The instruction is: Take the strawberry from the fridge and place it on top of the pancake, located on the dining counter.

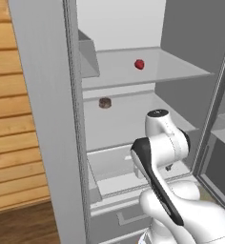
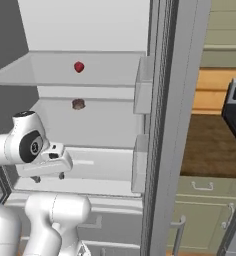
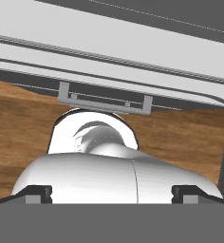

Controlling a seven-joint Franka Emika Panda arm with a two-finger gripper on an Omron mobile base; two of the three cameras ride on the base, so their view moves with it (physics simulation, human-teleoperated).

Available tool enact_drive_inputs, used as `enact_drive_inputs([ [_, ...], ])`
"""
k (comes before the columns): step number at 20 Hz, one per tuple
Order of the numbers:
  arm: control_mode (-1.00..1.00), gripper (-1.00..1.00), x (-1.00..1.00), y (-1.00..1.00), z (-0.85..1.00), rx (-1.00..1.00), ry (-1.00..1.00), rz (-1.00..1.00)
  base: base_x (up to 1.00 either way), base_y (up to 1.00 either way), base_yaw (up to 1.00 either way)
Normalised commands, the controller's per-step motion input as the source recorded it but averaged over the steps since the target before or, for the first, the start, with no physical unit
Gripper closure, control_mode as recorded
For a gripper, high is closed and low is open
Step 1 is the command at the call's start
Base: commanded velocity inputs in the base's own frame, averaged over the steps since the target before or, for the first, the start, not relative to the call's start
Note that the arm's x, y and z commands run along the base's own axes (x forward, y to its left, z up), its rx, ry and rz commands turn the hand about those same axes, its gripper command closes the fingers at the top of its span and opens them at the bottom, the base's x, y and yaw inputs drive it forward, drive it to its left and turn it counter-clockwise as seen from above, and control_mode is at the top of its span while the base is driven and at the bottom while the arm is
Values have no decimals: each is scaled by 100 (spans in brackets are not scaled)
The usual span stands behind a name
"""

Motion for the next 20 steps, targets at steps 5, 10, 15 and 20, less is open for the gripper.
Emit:
enact_drive_inputs([
  [5, 100, -100, 0, 0, 0, 0, 0, 0, 59, 1, 0],
  [10, 100, -100, 0, 0, 0, 0, 0, 0, 44, 0, 0],
  [15, -100, -100, 2, -5, 2, 3, -13, 6, 5, 0, 1],
  [20, -100, -100, 8, 4, 60, 16, -39, 1, 0, 0, 0],
])
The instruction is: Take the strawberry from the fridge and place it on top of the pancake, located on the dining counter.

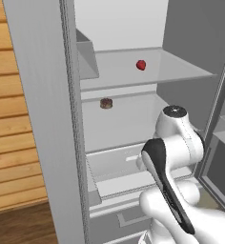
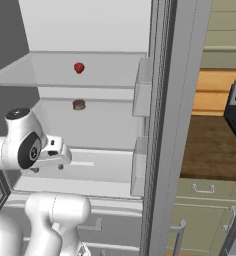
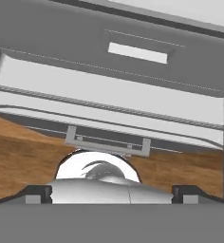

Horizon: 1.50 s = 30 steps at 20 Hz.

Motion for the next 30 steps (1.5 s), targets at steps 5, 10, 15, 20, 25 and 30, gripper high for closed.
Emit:
enact_drive_inputs([
  [5, -100, -100, 4, 2, 99, 14, -39, -10, 0, 0, 0],
  [10, -100, -100, 0, 0, 100, 0, -28, -19, 0, 0, 0],
  [15, -100, -100, 20, -2, 100, 4, -30, -10, 0, 0, 0],
  [20, -100, -100, 28, 0, 100, 1, -35, 0, 0, 0, 0],
  [25, -100, -100, 39, -9, 97, 5, -4, 1, 0, 0, 0],
  [30, -100, -100, 93, -18, 12, 6, 3, 1, 0, 0, 0],
])
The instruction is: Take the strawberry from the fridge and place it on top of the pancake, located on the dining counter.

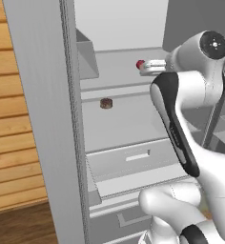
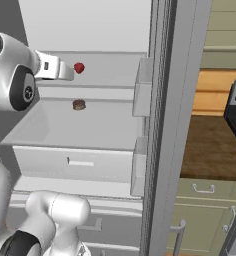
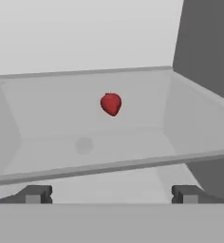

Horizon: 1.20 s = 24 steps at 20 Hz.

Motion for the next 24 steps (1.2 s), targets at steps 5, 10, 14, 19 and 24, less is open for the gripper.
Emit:
enact_drive_inputs([
  [5, -100, -100, 100, -5, 0, 0, 1, 0, 0, 0, 0],
  [10, -100, -100, 100, 0, -3, 0, 4, 0, 0, 0, 0],
  [14, -100, -100, 99, 0, -13, 0, 1, 0, 0, 0, 0],
  [19, -100, -100, 85, 0, -22, 0, 1, 0, 0, 0, 0],
  [24, -100, -100, 40, 0, -34, -1, 0, 0, 0, 0, 0],
])
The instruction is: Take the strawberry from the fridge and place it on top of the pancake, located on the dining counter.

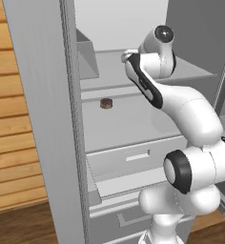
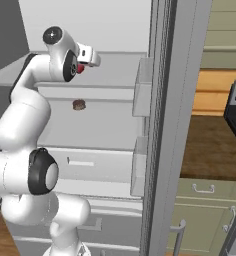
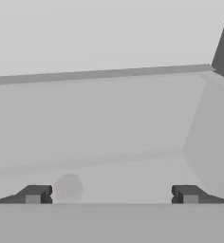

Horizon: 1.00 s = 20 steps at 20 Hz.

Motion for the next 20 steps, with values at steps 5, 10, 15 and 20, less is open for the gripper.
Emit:
enact_drive_inputs([
  [5, -100, -100, -49, 0, 0, 0, -3, 0, 0, 0, 0],
  [10, -100, -100, -47, 0, 0, 0, -4, 0, 0, 0, 0],
  [15, -100, -100, -14, 0, -3, 0, 0, 0, 0, 0, 0],
  [20, -100, -100, 27, 0, 0, 0, -3, 0, 0, 0, 0],
])
